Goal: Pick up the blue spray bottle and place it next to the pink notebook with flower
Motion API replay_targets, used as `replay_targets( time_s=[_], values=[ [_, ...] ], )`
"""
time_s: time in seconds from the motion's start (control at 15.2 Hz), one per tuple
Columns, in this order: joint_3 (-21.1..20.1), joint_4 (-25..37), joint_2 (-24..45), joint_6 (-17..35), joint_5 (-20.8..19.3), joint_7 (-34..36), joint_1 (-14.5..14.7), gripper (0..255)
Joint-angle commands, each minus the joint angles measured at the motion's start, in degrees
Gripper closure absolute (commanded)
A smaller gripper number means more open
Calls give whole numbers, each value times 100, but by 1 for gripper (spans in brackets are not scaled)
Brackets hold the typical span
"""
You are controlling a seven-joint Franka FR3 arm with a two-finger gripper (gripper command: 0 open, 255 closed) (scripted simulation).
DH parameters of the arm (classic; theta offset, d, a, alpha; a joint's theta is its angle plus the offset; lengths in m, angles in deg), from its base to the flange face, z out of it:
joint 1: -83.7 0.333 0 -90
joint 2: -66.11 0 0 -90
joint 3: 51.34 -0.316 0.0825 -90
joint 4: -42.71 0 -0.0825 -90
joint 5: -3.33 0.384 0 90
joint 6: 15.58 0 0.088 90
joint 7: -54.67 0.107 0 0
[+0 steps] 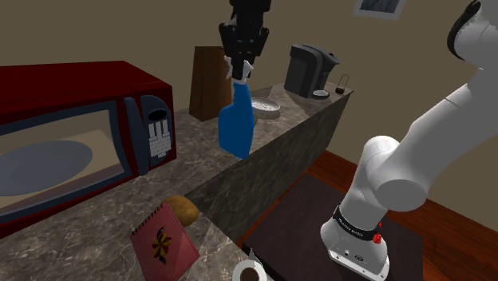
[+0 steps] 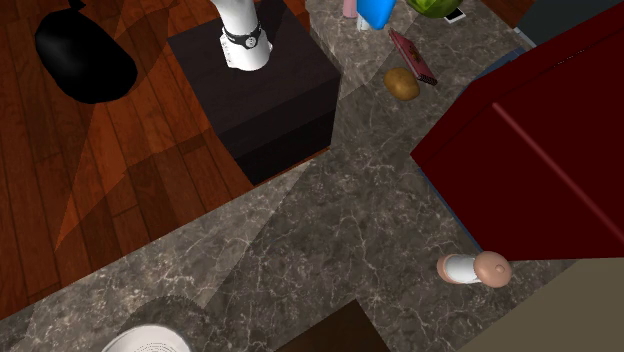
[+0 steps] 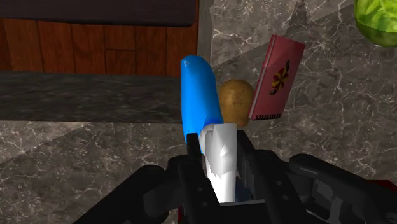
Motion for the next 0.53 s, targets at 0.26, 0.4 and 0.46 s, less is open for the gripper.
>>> replay_targets(
  time_s=[0.26,0.4,0.46],
  values=[
    [-626,512,216,-244,164,911,243,255],
    [-849,735,348,-316,191,1226,318,255],
    [-963,857,426,-353,197,1388,357,255]
  ],
)
